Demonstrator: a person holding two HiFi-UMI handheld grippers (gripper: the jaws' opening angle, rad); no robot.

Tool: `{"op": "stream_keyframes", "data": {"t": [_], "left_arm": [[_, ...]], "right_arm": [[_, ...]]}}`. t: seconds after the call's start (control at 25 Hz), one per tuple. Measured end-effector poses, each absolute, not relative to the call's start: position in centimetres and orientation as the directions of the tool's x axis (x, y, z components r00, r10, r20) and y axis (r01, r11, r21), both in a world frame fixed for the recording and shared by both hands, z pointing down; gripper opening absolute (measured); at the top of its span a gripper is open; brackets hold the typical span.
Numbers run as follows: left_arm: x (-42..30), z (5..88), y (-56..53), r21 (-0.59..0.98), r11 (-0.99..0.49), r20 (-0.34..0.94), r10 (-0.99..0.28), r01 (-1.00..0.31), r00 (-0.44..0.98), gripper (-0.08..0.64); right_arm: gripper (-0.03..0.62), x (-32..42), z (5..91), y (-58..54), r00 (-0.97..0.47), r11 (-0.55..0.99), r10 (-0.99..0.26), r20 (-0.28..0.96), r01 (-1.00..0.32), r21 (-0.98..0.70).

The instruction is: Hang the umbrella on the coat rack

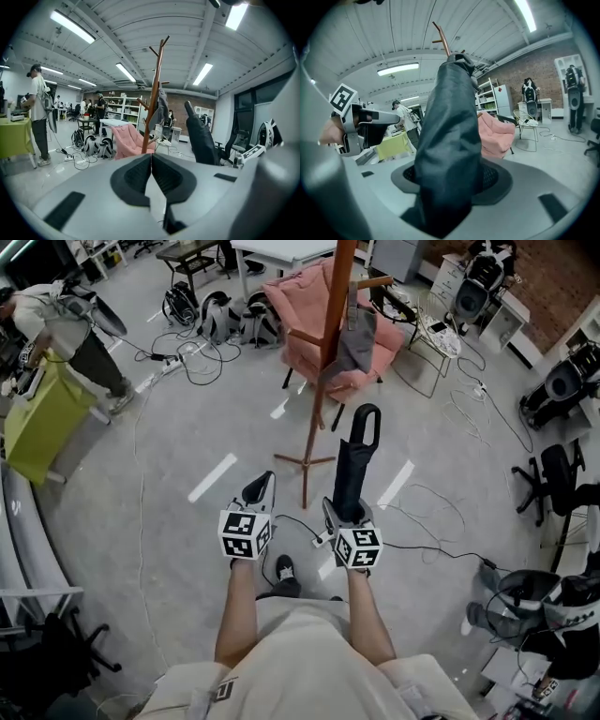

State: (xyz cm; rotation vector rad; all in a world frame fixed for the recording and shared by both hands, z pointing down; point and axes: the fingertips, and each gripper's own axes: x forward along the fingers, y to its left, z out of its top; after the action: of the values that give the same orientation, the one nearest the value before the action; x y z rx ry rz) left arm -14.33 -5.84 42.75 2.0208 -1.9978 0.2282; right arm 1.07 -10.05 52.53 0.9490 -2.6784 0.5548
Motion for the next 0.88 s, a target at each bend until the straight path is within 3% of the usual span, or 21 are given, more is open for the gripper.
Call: {"op": "stream_keyframes", "data": {"t": [0.64,0.88], "left_arm": [[-14.8,42.4,-12.3,0.094,-0.156,0.311,-0.934,-0.983,0.178,0.008],[-10.8,42.6,-12.3,0.095,-0.192,0.295,-0.932,-0.977,0.212,0.008]], "right_arm": [[0.261,-3.9,55.6,-11.7,-0.724,0.670,-0.556,0.408,-0.681,-0.295],[0.261,-0.6,57.5,-10.7,-0.718,0.699,-0.522,0.461,-0.669,-0.252]]}}
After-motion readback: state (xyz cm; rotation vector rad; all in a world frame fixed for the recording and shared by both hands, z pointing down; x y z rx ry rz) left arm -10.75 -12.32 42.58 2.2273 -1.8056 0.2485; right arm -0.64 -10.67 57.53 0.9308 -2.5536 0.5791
